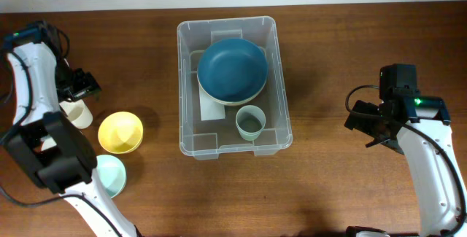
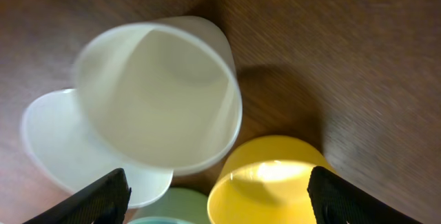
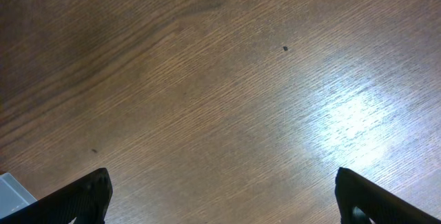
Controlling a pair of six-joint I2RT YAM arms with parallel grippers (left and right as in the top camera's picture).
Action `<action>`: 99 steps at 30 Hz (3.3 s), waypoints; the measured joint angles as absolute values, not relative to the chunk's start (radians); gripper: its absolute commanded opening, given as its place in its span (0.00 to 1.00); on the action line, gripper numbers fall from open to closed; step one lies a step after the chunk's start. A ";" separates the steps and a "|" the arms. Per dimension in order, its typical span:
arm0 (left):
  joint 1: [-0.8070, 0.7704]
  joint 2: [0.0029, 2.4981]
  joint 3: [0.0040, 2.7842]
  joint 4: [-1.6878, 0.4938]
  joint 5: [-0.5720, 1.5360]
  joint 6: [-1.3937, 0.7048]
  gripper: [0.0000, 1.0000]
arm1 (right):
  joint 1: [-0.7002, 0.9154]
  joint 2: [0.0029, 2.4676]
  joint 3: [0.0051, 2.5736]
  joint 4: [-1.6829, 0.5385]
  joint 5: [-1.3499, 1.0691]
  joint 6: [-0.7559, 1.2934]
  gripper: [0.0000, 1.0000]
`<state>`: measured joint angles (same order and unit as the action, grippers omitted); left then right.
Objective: Pack container
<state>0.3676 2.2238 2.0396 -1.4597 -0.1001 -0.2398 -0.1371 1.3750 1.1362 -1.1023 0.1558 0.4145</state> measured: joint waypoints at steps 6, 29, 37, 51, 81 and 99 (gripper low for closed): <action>0.368 2.293 2.039 -1.412 -0.101 -0.236 0.25 | -0.137 1.375 1.136 -1.102 0.156 0.410 0.99; 0.114 2.054 2.188 -1.403 -0.072 -0.232 0.01 | -0.137 1.375 1.136 -1.102 0.156 0.407 0.99; -0.266 1.835 2.225 -1.491 -0.030 -0.224 0.01 | -0.137 1.375 1.136 -1.101 0.156 0.408 0.99; -0.684 1.882 2.095 -1.485 0.040 -0.229 0.01 | -0.137 1.375 1.136 -1.100 0.156 0.407 0.99; -0.577 1.937 2.040 -1.517 -0.064 -0.294 0.98 | -0.137 1.375 1.136 -1.103 0.156 0.408 0.99; 0.097 1.700 1.600 -1.217 -0.061 -0.320 0.99 | -0.137 1.375 1.135 -1.103 0.155 0.407 0.99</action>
<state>0.0975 1.7000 1.6005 -1.2167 -0.0612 -0.3202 -0.1371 1.3750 1.1347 -1.1030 0.1555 0.4068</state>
